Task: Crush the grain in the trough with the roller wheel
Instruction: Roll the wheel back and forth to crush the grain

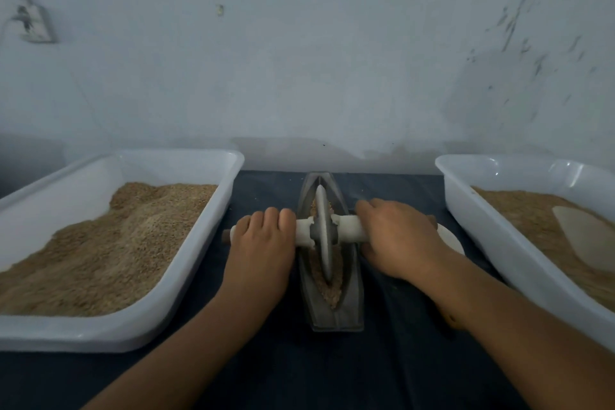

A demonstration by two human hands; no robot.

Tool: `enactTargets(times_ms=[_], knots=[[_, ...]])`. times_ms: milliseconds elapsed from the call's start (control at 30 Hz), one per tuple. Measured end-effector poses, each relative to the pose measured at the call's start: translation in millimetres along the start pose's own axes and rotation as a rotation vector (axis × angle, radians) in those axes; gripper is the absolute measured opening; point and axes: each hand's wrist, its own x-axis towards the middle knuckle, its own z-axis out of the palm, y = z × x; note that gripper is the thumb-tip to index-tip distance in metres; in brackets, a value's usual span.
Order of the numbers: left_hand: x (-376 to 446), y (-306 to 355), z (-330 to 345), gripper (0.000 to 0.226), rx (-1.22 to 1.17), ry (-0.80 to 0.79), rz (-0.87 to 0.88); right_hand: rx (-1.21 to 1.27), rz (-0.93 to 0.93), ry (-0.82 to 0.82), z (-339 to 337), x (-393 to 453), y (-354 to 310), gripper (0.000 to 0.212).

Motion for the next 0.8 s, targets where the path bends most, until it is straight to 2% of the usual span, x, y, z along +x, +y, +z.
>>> enactTargets(times_ms=[200, 467, 667, 800], knots=[[38.1, -10.6, 19.7, 0.026, -0.02, -0.08, -0.04, -0.035, 0.04, -0.082, 13.0, 42.5, 14.1, 0.033], [89.9, -17.2, 37.0, 0.021, 0.096, -0.164, -0.065, 0.052, 0.065, -0.222, 27.8, 92.6, 35.3, 0.036], [89.8, -13.5, 36.1, 0.022, 0.137, -0.121, -0.061, 0.088, 0.108, -0.218, 30.7, 87.3, 36.5, 0.042], [70.5, -10.1, 25.9, 0.025, 0.116, -0.076, -0.027, 0.072, 0.134, -0.141, 27.3, 58.5, 26.6, 0.036]])
